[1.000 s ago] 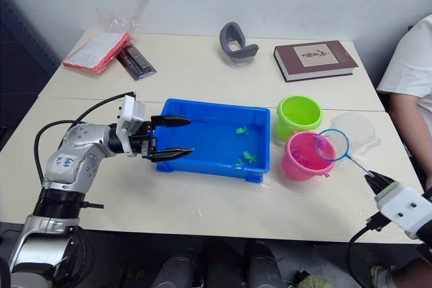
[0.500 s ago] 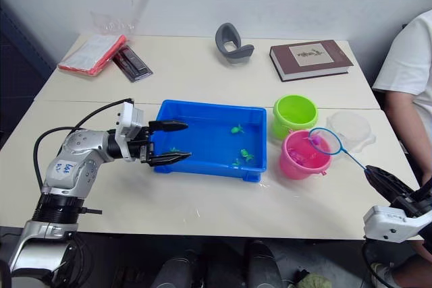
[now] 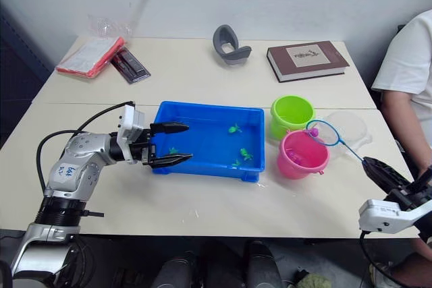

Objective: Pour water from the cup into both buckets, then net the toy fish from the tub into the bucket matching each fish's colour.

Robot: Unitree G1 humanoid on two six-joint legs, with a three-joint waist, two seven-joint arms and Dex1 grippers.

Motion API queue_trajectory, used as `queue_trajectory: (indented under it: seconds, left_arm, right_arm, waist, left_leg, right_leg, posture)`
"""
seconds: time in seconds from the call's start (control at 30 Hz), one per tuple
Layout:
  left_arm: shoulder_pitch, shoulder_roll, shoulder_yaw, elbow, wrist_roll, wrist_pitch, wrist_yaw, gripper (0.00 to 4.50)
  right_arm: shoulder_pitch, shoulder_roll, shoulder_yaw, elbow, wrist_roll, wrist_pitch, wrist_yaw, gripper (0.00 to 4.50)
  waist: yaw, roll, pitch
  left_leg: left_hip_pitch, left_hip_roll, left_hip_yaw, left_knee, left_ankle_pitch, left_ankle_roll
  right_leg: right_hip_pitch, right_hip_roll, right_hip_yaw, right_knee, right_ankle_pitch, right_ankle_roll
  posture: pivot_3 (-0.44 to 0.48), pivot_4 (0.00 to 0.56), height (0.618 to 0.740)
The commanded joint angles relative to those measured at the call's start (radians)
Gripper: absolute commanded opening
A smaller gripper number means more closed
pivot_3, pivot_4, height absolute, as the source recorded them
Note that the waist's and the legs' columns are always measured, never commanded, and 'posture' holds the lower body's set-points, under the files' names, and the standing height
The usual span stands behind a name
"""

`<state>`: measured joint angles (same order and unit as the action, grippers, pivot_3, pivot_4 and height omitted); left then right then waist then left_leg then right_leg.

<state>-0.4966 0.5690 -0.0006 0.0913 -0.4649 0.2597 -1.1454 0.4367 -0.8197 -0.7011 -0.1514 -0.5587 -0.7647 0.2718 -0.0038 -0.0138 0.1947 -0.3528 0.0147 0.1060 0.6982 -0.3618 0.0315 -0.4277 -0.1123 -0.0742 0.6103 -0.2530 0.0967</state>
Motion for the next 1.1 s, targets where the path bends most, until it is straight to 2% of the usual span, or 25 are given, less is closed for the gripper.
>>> queue_trajectory:
  seconds: [0.03,0.27,0.4,0.57,0.63,0.73,0.83,0.9,1.0,1.1]
  left_arm:
    - [0.001,0.001,0.022,-0.024,-0.007,-0.014,0.003,4.41]
    - [0.001,-0.001,0.022,-0.030,-0.005,-0.014,0.008,4.41]
    - [0.006,0.000,0.029,-0.036,-0.010,-0.010,0.017,4.41]
    - [0.014,0.009,0.030,-0.034,-0.006,-0.014,0.013,4.41]
    - [0.018,0.022,0.042,-0.028,-0.003,-0.028,0.007,4.41]
    - [0.038,0.045,0.074,-0.004,-0.001,-0.067,-0.004,4.41]
    - [0.069,0.066,0.096,-0.008,-0.001,-0.079,0.001,4.41]
    - [0.084,0.074,0.103,-0.020,0.000,-0.078,0.007,4.41]
    - [0.121,0.085,0.116,-0.064,-0.009,-0.058,0.027,4.41]
    - [0.149,0.088,0.122,-0.102,-0.010,-0.041,0.051,4.41]
  right_arm:
    - [0.004,-0.020,0.029,-0.028,0.026,-0.021,0.002,0.00]
    - [0.048,0.002,0.036,-0.041,0.023,-0.006,-0.002,0.00]
    - [0.020,-0.007,-0.011,-0.022,0.022,0.041,-0.029,0.00]
    - [-0.008,-0.037,0.035,-0.095,0.289,0.110,0.089,0.00]
    - [-0.043,-0.078,0.063,-0.167,0.498,0.233,0.186,0.00]
    - [-0.146,-0.201,0.184,-0.295,0.814,0.460,0.355,0.00]
    - [-0.294,-0.292,0.316,-0.345,0.885,0.648,0.425,0.00]
    - [-0.381,-0.324,0.384,-0.353,0.876,0.731,0.450,0.00]
    - [-0.582,-0.381,0.583,-0.328,0.793,0.808,0.561,0.00]
    - [-0.759,-0.352,0.725,-0.247,0.701,0.791,0.643,0.00]
  waist:
    - [0.000,0.000,0.000]
    - [0.002,0.000,0.000]
    - [0.000,0.000,0.000]
    - [-0.002,0.000,0.000]
    - [-0.005,0.000,0.000]
    - [-0.017,0.000,0.000]
    - [-0.019,0.000,0.000]
    - [-0.017,0.000,0.000]
    - [-0.013,0.000,0.000]
    - [-0.005,0.000,0.000]
  left_leg:
    - [0.000,0.000,0.000,0.000,0.000,0.000]
    - [0.000,0.000,0.000,0.000,0.000,0.000]
    - [0.000,0.000,0.000,0.000,0.000,0.000]
    - [0.000,0.001,0.000,0.000,0.000,0.000]
    - [0.000,0.001,0.000,0.000,0.000,0.000]
    - [0.001,0.002,0.000,0.000,0.000,0.000]
    - [0.001,0.003,-0.003,0.000,0.000,0.000]
    - [0.000,0.003,-0.004,0.000,-0.001,0.000]
    - [-0.002,0.002,-0.004,0.001,-0.001,0.001]
    - [-0.003,0.002,-0.004,0.001,-0.002,0.001]
  right_leg:
    - [0.000,0.000,0.000,0.000,0.000,0.000]
    - [0.000,0.000,0.000,0.000,0.000,0.000]
    - [0.000,0.000,0.000,0.000,0.000,0.000]
    - [0.000,0.000,0.000,0.000,0.000,0.000]
    - [0.000,0.000,0.000,0.001,0.000,-0.001]
    - [0.000,-0.002,0.000,0.002,0.000,-0.001]
    - [0.001,-0.003,-0.002,0.001,-0.001,-0.002]
    - [0.000,-0.003,-0.003,0.001,-0.001,-0.002]
    - [-0.001,-0.004,-0.004,-0.001,-0.001,-0.002]
    - [-0.001,-0.004,-0.005,-0.003,-0.001,-0.001]
  posture:
    - [0.000,0.150,0.740]
    - [0.000,0.150,0.740]
    - [0.000,0.150,0.740]
    - [0.000,0.150,0.740]
    - [0.000,0.150,0.740]
    - [0.000,0.150,0.740]
    - [0.000,0.150,0.740]
    - [0.000,0.150,0.740]
    - [0.000,0.150,0.740]
    - [0.000,0.150,0.740]
